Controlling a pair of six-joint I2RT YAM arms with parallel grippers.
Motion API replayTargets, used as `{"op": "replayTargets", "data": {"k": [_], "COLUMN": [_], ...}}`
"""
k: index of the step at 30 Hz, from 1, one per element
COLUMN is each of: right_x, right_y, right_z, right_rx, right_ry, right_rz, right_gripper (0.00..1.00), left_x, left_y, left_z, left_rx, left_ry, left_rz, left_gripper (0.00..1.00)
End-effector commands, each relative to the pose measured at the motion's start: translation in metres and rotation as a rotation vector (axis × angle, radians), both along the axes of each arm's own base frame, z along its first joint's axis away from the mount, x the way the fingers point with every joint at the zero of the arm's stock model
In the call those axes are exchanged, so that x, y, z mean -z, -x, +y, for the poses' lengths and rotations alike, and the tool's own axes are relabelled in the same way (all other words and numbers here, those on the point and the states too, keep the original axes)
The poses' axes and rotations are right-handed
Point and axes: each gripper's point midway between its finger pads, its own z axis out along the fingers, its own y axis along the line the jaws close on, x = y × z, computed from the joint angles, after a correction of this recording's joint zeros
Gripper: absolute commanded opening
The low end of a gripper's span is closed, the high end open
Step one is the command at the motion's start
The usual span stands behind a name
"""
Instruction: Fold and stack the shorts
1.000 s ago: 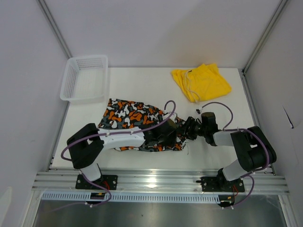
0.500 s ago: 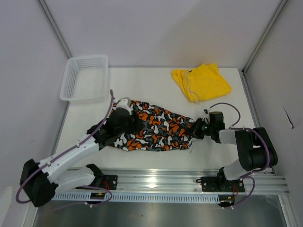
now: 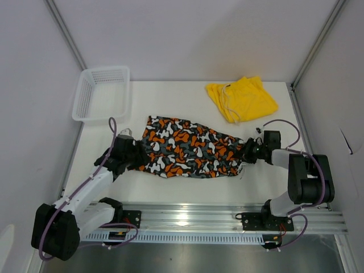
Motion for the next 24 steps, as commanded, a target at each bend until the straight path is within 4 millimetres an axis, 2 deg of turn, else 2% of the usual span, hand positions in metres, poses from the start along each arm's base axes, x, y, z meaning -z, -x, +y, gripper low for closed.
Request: {"op": "replayTargets", "data": {"k": [1,2,9,13,16,20,24], "right_x": [-0.003,-0.002,-0.003,-0.003,-0.003,-0.003,-0.003], "right_y": [-0.006,-0.006,-0.011,-0.010,-0.009,-0.009,-0.007], "right_z": [-0.011,-0.011,-0.011,-0.011,-0.011,-0.010,-0.010], "right_rx": [-0.009,-0.009,-0.005,-0.005,-0.007,-0.003,-0.003], "right_ry": [0.031,0.031,0.030,0.030,0.028,0.023,0.020], "right_rz": [-0.011,-0.012,-0.045,-0.049,-0.051,-0.056,-0.055], "right_gripper": [0.00,0.00,0.00,0.00,0.00,0.00,0.00], "left_x": [0.006,0.012,0.012,0.012,0.014,0.020,0.025], "left_y": [-0.005,-0.001,-0.010,-0.017,-0.022,-0.028,-0.035], "left_z": [0.007,0.011,0.044,0.056,0.060,0.061,0.055], "left_rx": [-0.045,-0.060,-0.195,-0.232,-0.245,-0.239,-0.220], "left_ry": [0.040,0.045,-0.001,-0.026,-0.041,-0.048,-0.028], "left_rz": [-0.008,-0.002,-0.027,-0.034,-0.031,-0.019,-0.007], "left_gripper": [0.60,0.60,0.63,0.64,0.66,0.75,0.73]}}
